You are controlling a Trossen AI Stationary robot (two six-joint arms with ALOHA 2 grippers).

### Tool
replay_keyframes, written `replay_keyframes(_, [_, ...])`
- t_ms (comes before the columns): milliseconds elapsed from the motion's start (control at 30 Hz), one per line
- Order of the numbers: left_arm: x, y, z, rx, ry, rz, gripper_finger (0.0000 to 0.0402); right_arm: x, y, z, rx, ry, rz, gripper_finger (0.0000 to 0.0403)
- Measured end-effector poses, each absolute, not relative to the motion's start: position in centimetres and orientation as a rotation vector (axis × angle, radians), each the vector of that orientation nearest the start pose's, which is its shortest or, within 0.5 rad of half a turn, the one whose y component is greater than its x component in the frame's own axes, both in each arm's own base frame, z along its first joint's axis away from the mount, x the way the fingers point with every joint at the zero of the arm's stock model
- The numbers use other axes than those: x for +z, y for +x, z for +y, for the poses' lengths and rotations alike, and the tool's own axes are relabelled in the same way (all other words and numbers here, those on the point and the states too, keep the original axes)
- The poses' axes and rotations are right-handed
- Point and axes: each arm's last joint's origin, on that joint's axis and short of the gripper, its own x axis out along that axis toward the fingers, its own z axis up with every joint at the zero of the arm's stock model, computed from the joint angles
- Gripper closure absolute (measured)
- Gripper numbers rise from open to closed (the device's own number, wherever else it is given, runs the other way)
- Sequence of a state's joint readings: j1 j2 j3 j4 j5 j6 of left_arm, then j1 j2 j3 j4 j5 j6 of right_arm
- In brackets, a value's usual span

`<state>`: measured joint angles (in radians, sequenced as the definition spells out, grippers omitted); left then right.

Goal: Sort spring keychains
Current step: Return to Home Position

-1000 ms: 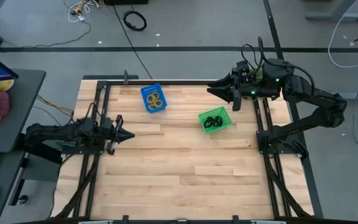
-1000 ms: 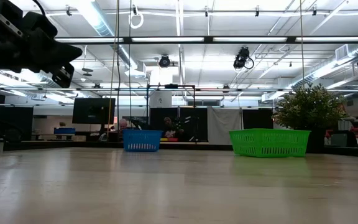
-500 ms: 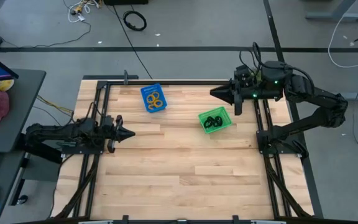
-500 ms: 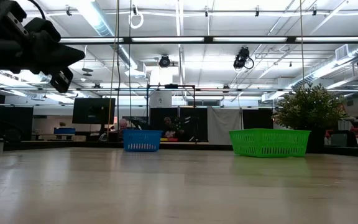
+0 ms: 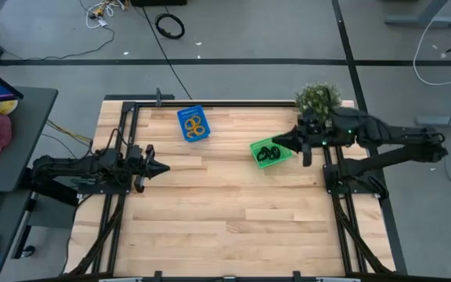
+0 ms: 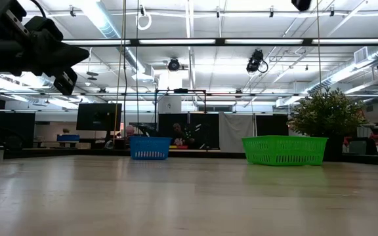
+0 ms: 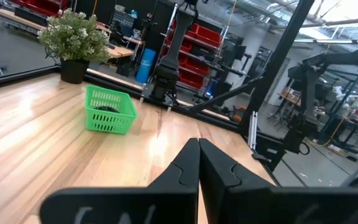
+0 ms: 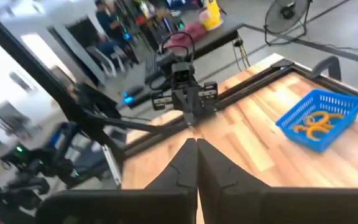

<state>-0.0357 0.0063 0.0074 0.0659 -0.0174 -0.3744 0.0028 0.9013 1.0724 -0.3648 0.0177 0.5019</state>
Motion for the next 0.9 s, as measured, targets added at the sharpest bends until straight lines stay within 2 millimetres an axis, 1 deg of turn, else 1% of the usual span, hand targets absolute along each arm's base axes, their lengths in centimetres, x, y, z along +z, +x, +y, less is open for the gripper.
replay_keyframes(100, [17.2, 9.7, -0.3, -0.031, -0.376, -0.064, 0.0399, 37.4, 16.5, 0.1, -0.044, 0.54, 0.119, 0.0401])
replay_keyframes(233, [17.2, 9.7, -0.3, -0.031, -0.376, -0.065, 0.0399, 36.1, 13.8, 0.0, -0.04, 0.567, 0.016, 0.0401])
replay_keyframes(500, [17.2, 9.7, -0.3, -0.031, -0.376, -0.065, 0.0399, 34.3, 9.1, 0.1, 0.007, 0.544, -0.171, 0.0402])
replay_keyframes(700, [17.2, 9.7, -0.3, -0.031, -0.376, -0.065, 0.0399, 32.3, 6.6, 0.1, 0.039, 0.525, -0.266, 0.0403])
replay_keyframes(900, [17.2, 9.7, -0.3, -0.031, -0.376, -0.066, 0.0399, 30.5, 5.2, 0.0, 0.066, 0.505, -0.36, 0.0403])
